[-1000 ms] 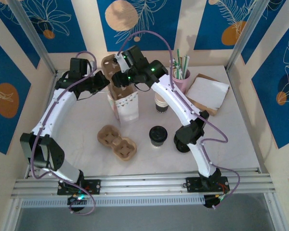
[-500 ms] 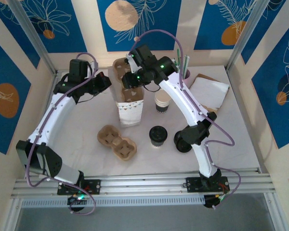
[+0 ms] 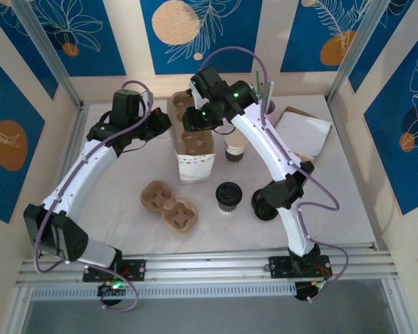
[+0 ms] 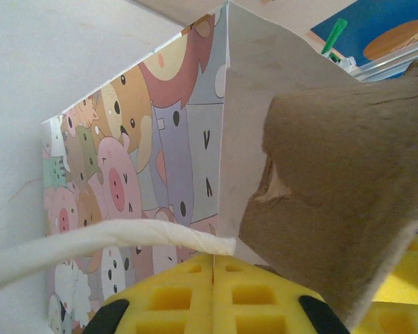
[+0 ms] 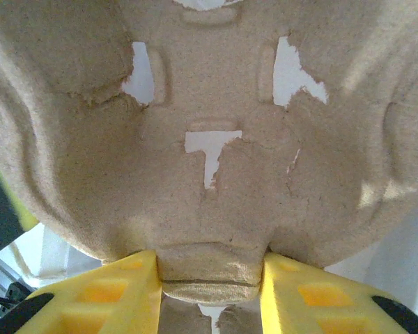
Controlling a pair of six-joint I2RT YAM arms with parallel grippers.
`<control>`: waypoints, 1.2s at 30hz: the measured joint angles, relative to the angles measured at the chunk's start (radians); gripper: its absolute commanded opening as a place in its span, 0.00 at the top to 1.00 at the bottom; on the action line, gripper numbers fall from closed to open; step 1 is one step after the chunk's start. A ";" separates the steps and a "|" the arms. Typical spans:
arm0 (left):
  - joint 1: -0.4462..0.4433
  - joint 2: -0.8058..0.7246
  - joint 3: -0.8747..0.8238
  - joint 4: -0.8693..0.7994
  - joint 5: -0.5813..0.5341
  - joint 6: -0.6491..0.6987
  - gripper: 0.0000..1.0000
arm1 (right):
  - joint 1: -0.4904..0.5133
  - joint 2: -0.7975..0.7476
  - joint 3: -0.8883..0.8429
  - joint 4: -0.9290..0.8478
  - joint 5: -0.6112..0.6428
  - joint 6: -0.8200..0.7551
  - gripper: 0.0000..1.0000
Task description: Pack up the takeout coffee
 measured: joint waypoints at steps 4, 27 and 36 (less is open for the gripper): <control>-0.014 -0.026 -0.013 0.023 -0.037 0.002 1.00 | -0.003 0.000 0.000 -0.017 0.000 0.011 0.61; -0.049 -0.047 -0.055 0.079 -0.066 0.003 1.00 | 0.033 0.024 -0.113 0.010 0.027 -0.003 0.63; -0.049 -0.047 -0.055 0.080 -0.071 0.003 1.00 | 0.037 -0.092 -0.277 0.085 0.035 -0.026 0.63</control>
